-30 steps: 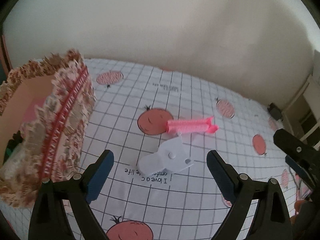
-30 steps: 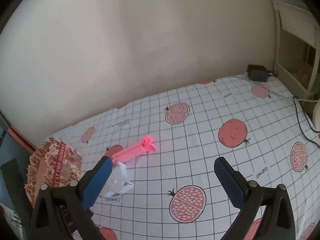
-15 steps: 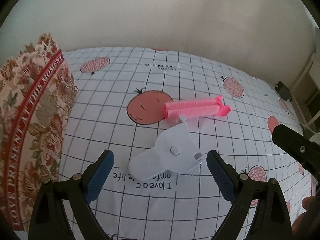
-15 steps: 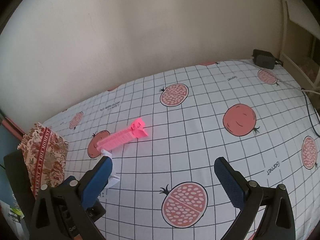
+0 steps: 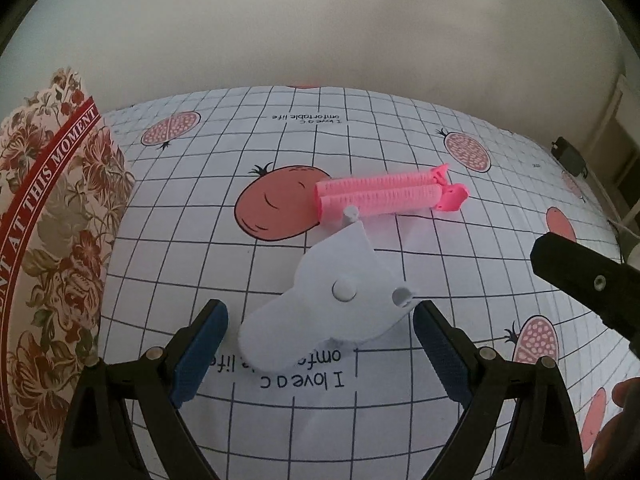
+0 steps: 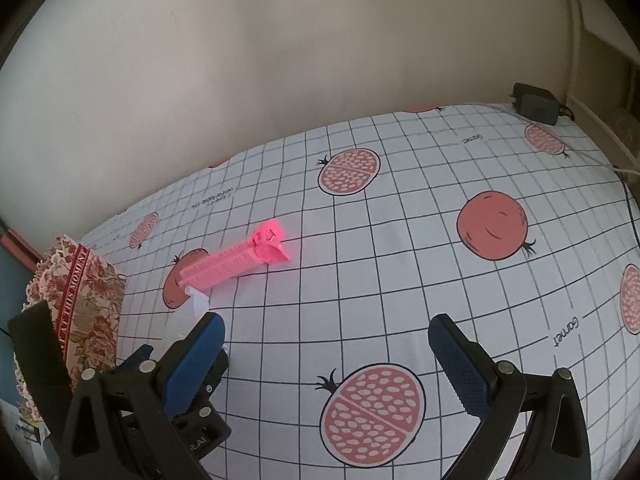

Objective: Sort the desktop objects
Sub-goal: 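Lower the left gripper around the white plastic piece and close on it, then hold the white piece in the left gripper while the right approaches the pink comb, then close the right gripper on the pink comb's clip end, then carry the white piece with the left gripper while the right lifts the pink comb to the box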

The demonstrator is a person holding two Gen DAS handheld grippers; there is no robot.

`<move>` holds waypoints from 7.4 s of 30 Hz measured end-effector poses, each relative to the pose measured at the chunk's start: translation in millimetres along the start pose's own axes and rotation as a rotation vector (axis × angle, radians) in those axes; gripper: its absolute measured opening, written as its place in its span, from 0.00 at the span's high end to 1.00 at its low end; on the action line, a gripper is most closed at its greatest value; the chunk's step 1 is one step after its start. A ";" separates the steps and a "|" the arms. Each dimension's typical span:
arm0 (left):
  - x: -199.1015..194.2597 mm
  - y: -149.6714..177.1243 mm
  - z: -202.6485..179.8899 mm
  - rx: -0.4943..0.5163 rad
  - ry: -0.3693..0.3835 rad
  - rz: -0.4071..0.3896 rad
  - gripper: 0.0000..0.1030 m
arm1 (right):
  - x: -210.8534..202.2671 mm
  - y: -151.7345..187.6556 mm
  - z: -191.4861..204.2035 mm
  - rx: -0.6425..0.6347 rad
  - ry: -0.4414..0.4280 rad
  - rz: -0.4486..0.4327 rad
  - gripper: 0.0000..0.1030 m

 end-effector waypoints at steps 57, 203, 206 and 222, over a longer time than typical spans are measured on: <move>-12.8 -9.7 72.6 -0.139 -0.021 -0.130 0.40 | 65.2 -17.9 107.5 -0.343 -0.010 0.015 0.00; -90.3 13.9 27.4 -0.207 0.095 0.004 0.42 | -125.3 25.2 13.9 0.074 -0.148 -0.065 0.69; -113.7 3.0 25.7 -0.202 0.111 -0.051 0.42 | -142.4 22.0 13.6 0.068 -0.157 -0.104 0.69; -221.1 -30.8 -10.5 -0.078 0.146 -0.297 0.42 | -200.5 -3.4 1.3 0.106 -0.177 -0.263 0.69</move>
Point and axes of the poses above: each gripper's, at about its wrist camera, not at the fingertips, and x roughly the way its jaws point, z to its left, y to its underside, the point moved 6 cm from there along x, roughly the way its jaws point, and after that the axes turned 6 degrees about y, right-handed, at the moved point
